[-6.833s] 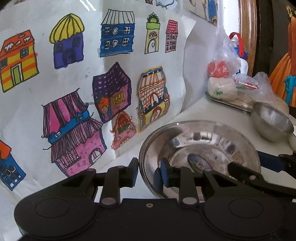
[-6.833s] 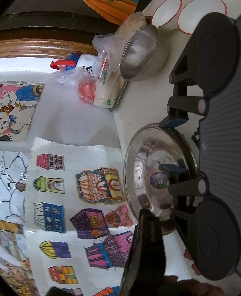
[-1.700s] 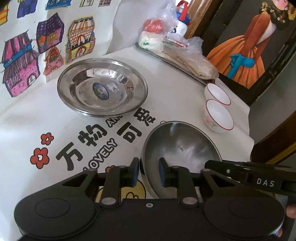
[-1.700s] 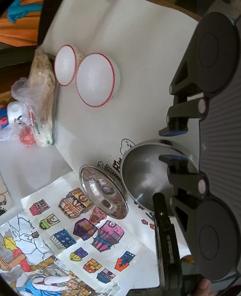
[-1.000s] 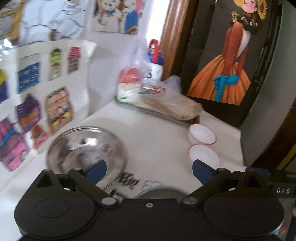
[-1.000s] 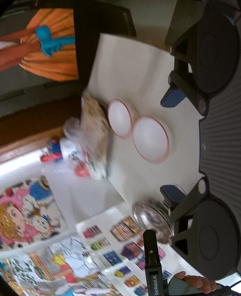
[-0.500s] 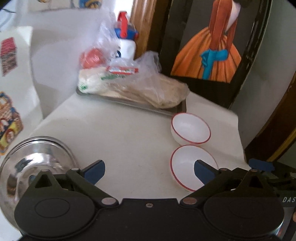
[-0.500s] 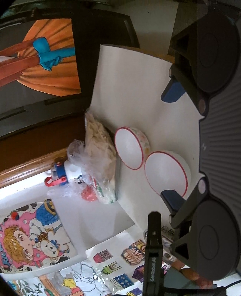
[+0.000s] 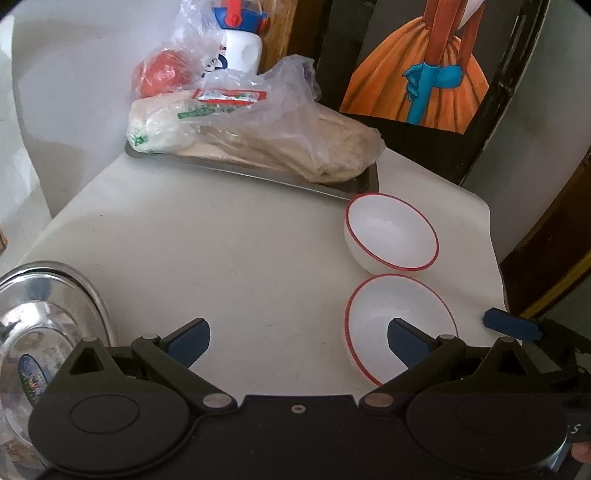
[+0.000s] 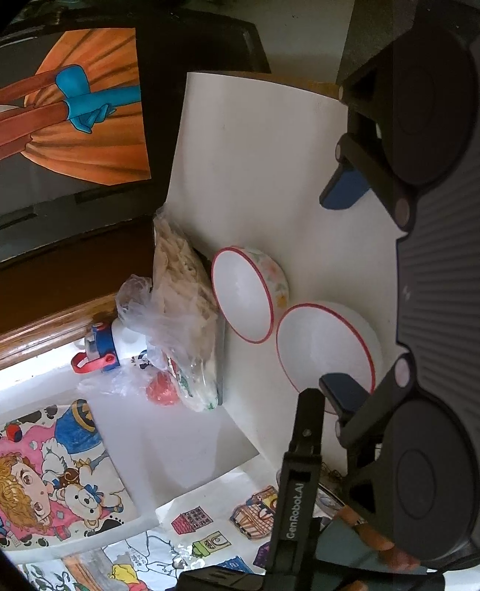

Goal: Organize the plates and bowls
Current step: 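Move both grippers to the nearer white red-rimmed bowl, then close both grippers on the rim of the white bowl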

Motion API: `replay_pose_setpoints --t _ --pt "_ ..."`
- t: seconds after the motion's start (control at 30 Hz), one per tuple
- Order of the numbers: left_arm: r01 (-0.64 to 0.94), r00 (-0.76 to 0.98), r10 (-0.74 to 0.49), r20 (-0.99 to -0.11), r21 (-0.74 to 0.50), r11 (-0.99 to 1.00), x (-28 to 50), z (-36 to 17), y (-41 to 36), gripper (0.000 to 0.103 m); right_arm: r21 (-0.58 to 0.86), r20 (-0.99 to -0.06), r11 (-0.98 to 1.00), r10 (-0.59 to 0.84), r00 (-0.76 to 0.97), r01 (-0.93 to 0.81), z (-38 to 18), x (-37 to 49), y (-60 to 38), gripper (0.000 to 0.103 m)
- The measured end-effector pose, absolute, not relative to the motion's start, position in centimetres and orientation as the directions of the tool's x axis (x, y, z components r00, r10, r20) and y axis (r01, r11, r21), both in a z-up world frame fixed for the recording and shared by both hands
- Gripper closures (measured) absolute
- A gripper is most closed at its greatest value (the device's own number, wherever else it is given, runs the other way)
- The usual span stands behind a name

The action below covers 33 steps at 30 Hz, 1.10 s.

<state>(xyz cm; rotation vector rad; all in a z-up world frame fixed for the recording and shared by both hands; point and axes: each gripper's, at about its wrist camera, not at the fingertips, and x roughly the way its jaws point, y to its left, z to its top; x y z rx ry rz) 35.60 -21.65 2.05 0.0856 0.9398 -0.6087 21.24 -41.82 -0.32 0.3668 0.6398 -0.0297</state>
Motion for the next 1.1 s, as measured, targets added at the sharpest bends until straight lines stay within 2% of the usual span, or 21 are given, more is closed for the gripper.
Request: replay_pose_setpoints --t 0.07,0.2,0.37,0.53,0.63,0.7,0.77,1.1 --pt "0.529 0.43 -0.453 -0.78 -0.189 0.827 35.6 1.9 -21.9 0.001 0.321 -0.591 0.937 0.082 0.802 0.141 -0.3 21.4 -41.7 0.016" --pt "0.536 0.418 -0.458 -0.785 -0.194 0.822 35.5 1.9 -22.0 0.009 0.319 -0.602 0.938 0.09 0.793 0.136 -0.4 21.6 -41.3 0.029" --pt "0.539 0.398 -0.468 -0.789 -0.212 0.815 35.4 1.8 -22.0 0.025 0.331 -0.62 0.933 0.099 0.779 0.145 -0.6 21.8 -41.2 0.049" --pt "0.555 0.361 -0.478 -0.8 -0.228 0.8 35.3 1.5 -22.4 0.056 0.378 -0.617 0.914 0.13 0.776 0.147 -0.8 21.9 -41.3 0.065" --pt "0.553 0.353 -0.495 -0.794 -0.25 0.795 35.2 1.5 -22.4 0.067 0.392 -0.612 0.909 0.145 0.778 0.14 -0.7 22.0 -41.1 0.078" --pt "0.558 0.341 -0.507 -0.792 -0.263 0.787 35.1 1.6 -22.6 0.075 0.39 -0.614 0.909 0.137 0.777 0.148 -0.6 22.1 -40.8 0.08" --pt "0.57 0.327 -0.519 -0.79 -0.273 0.775 34.8 1.7 -22.8 0.09 0.39 -0.617 0.907 0.126 0.777 0.162 -0.6 22.1 -40.7 0.082" --pt "0.535 0.373 -0.505 -0.778 -0.265 0.802 34.1 2.6 -22.8 0.091 0.437 -0.603 0.878 0.126 0.787 0.195 0.4 21.4 -40.7 0.087"
